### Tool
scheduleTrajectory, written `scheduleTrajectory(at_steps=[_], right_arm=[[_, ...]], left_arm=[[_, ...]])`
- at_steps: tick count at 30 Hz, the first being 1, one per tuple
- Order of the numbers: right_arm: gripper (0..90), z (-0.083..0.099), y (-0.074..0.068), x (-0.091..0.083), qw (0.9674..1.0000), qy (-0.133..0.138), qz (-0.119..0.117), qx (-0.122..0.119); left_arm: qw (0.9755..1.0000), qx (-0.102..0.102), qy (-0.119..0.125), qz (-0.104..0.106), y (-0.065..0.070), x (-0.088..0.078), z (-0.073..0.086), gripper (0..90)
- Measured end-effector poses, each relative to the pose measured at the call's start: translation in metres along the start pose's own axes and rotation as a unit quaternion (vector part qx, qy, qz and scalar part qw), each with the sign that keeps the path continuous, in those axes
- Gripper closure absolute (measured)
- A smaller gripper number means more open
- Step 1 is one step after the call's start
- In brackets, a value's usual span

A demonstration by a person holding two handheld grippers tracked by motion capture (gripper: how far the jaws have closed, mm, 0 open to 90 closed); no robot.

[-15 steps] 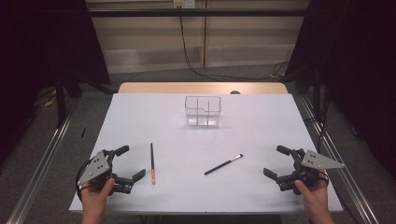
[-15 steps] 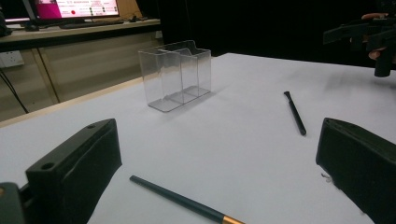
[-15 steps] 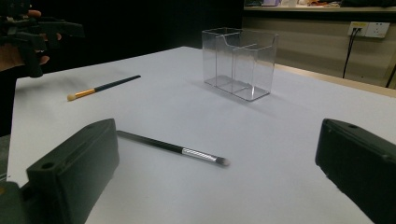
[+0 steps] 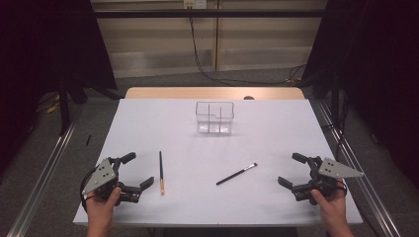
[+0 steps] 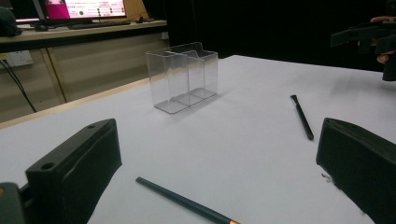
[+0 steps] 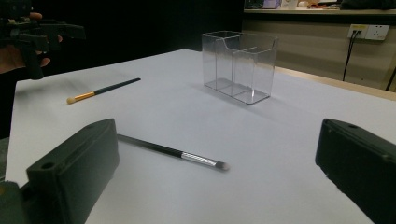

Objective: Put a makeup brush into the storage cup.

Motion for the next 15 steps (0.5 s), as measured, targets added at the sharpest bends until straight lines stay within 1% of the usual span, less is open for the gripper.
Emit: scheduleTrajectory(at_steps=[3, 5, 8, 9, 10, 12, 13, 15], right_arm=[[0.0, 0.000, 0.000, 0.000, 1.0000, -0.001, 0.000, -0.001], [0.0, 0.001, 0.000, 0.000, 1.0000, -0.003, -0.001, 0.000], [0.0, 0.000, 0.000, 0.000, 1.0000, 0.001, -0.001, 0.001], [0.0, -0.001, 0.000, 0.000, 1.0000, 0.002, 0.000, 0.001], [0.0, -0.001, 0.000, 0.000, 1.0000, 0.002, 0.000, 0.001], [0.0, 0.000, 0.000, 0.000, 1.0000, 0.001, 0.000, 0.001], [0.0, 0.000, 0.000, 0.000, 1.0000, 0.001, 0.000, 0.001], [0.0, 0.000, 0.001, 0.000, 1.0000, 0.002, 0.000, 0.002]], left_arm=[[1.0000, -0.005, 0.004, -0.007, -0.002, 0.002, -0.001, 0.0], [0.9999, -0.004, 0.003, -0.013, -0.005, 0.005, -0.002, 0.0], [0.9997, -0.008, 0.005, -0.021, -0.007, 0.007, -0.003, 0.0], [0.9998, -0.004, 0.003, -0.022, -0.008, 0.008, -0.003, 0.0], [0.9997, -0.008, 0.005, -0.023, -0.008, 0.009, -0.004, 0.0], [0.9997, -0.005, 0.001, -0.026, -0.010, 0.010, -0.004, 0.0], [0.9996, -0.008, 0.004, -0.027, -0.010, 0.011, -0.004, 0.0], [0.9995, -0.007, 0.004, -0.029, -0.011, 0.012, -0.005, 0.0]])
Point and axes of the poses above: each handheld gripper's, and its own axes: x roughly forward along the jaws, z roughly out of its underside, y roughly to its right, the point moved 9 cm from there along x, roughly forward along the jaws, and after that the axes turned 9 degrees about y, right-handed, at the moved point
